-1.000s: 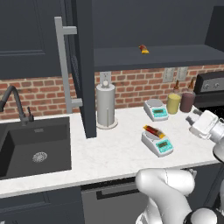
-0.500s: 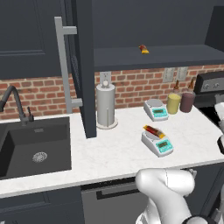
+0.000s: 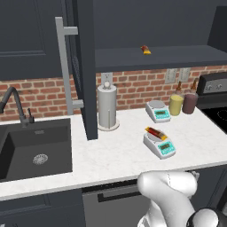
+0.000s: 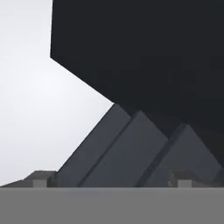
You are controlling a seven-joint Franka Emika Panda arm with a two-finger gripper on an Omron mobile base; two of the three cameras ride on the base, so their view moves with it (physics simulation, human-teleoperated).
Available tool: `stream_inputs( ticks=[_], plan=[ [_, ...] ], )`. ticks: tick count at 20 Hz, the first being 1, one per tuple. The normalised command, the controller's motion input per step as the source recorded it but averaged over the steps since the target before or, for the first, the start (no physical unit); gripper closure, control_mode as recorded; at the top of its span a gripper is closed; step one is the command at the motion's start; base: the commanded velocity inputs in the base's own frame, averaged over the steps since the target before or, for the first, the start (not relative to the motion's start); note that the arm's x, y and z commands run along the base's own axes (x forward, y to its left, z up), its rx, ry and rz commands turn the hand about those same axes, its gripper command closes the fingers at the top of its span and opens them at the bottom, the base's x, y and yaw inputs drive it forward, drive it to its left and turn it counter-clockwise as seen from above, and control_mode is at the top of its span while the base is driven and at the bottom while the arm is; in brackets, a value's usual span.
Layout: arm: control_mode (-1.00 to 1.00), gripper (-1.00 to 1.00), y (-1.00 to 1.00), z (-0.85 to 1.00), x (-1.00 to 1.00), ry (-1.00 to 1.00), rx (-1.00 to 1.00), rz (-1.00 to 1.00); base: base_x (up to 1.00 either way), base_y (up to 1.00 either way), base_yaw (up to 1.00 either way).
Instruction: Pick the bar and place it on the digital scale for weighing, and close the cabinet.
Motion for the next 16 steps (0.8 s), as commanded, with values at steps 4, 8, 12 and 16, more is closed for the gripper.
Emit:
stream_inputs(
  ticks=[4,8,12,16],
  plan=[
    [-1.00,-1.00,-0.55,-0.12,-0.14,-0.29,0.00,0.00,0.00,0.00,0.00],
    [-1.00,-1.00,-0.47,-0.02,0.00,-0.16,-0.03,0.00,0.00,0.00,0.00],
    [-1.00,-1.00,-0.52,-0.04,0.00,0.00,-0.15,0.00,0.00,0.00,0.00],
    [-1.00,-1.00,-0.51,-0.13,0.01,0.00,-0.16,0.00,0.00,0.00,0.00]
  ],
)
